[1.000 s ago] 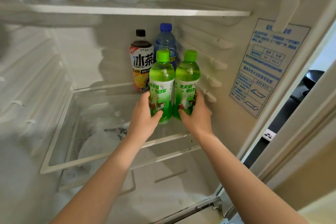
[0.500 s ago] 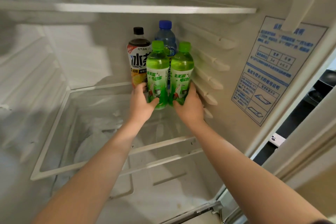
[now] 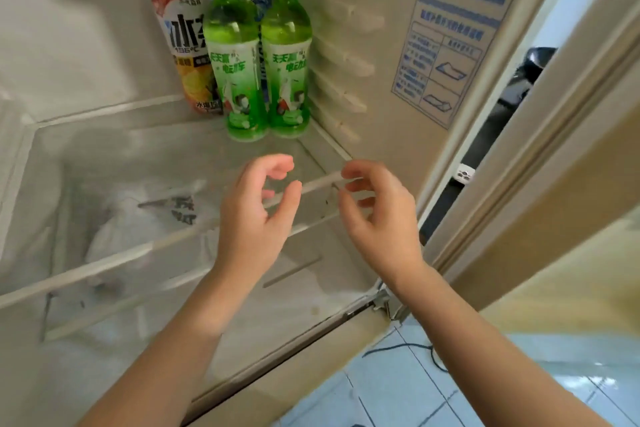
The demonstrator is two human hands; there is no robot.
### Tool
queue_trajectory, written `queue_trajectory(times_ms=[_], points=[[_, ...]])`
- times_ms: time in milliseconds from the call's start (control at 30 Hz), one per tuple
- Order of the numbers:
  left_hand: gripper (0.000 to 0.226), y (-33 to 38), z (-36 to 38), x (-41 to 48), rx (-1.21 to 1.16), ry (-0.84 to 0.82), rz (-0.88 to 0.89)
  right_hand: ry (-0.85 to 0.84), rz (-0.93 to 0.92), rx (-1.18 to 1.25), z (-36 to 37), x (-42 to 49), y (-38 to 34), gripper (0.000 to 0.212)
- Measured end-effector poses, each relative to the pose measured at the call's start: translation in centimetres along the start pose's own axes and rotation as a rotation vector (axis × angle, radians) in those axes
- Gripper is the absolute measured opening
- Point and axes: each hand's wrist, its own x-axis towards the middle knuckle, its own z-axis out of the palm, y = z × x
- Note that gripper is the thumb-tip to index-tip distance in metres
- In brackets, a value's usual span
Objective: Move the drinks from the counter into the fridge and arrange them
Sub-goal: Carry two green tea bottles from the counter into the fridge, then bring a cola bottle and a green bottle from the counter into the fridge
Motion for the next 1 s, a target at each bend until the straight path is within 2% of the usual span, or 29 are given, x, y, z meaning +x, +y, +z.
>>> queue_trajectory(times_ms=[200,267,433,567,733,800,867,1000], points=[[0.011,0.8,5.0,-6.9,-0.104,-0.293,-0.095,0.031,0.017,-0.199,-5.3,-9.4,3.0,0.020],[0.009,0.9,6.9,-9.5,-0.092,-0.424,-0.137,0.017,0.123,-0.254,-7.3,-13.4,5.1,0.019],[0.006,0.8,12.6,-17.8,0.054,-0.890,-0.345,-0.104,0.748,-0.425,-13.4,-27.5,10.4,0.025],[0.014,2.7,16.2,-26.7,0.199,-1.188,-0.390,-0.114,1.244,-0.412,-19.0,-42.4,10.9,0.030],[0.020,7.4,18.6,-39.6,0.271,-1.470,-0.358,0.110,1.649,-0.339,-25.2,-60.8,6.6,0.031],[0.021,9.3,19.2,-44.3,0.311,-1.535,-0.331,0.210,1.779,-0.272,-26.6,-66.9,4.4,0.024],[0.025,11.8,19.5,-48.5,0.370,-1.603,-0.309,0.310,1.873,-0.190,-27.3,-72.6,1.9,0.010],[0.033,16.2,19.5,-56.3,0.360,-1.685,-0.345,0.514,2.014,-0.140,-27.3,-81.4,-2.1,0.015]])
